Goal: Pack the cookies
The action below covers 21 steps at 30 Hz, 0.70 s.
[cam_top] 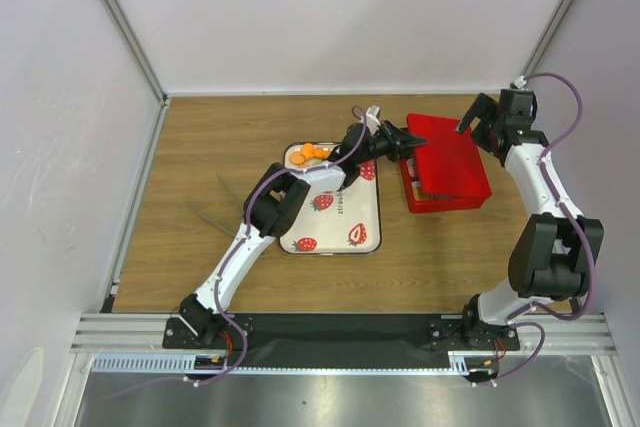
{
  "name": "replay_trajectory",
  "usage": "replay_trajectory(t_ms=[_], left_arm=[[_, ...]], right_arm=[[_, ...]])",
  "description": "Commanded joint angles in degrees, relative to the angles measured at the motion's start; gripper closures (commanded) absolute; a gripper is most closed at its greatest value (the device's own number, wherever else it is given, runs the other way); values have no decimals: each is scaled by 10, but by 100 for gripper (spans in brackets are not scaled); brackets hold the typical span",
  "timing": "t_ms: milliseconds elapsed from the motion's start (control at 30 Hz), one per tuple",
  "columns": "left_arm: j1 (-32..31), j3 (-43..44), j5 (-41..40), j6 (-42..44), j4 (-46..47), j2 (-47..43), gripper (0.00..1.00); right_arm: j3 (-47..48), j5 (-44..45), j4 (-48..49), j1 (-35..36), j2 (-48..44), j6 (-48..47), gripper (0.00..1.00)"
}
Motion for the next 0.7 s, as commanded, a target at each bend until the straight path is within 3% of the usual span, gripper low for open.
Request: replay_trajectory(t_ms=[0,667], left_arm=[[0,-12,4,-26,66,-11,91],[25,-110,25,-13,105,-61,69]], right_arm=[[-2,11,12,-7,11,-13,0],[-25,-26,40,-22,53,-19,0]])
